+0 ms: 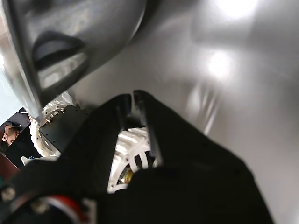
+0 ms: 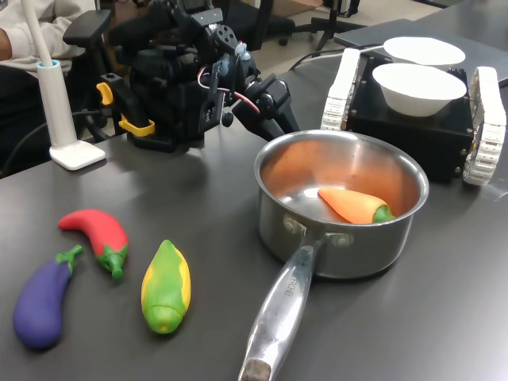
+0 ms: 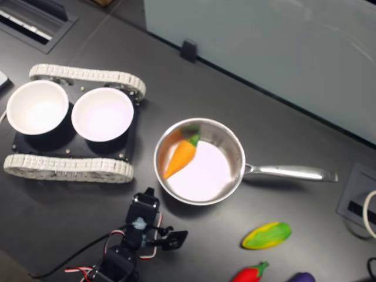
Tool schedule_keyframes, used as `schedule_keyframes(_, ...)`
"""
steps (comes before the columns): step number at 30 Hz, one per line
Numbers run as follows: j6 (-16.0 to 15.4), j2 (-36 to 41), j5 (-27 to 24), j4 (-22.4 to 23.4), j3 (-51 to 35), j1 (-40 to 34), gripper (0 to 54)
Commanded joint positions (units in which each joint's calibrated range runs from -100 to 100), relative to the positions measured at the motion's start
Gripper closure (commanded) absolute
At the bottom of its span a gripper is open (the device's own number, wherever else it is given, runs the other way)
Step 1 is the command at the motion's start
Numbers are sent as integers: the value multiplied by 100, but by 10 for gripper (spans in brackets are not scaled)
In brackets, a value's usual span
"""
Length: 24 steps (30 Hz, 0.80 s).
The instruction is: Pick up the carrot and place them in the pan
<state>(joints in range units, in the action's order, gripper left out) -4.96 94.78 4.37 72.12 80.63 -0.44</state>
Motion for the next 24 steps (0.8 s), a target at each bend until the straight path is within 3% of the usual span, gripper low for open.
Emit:
schedule_keyframes(1, -126, 66, 78, 25, -117, -82, 534)
schedule_keyframes(24, -126, 66, 83, 76, -135, 67, 534)
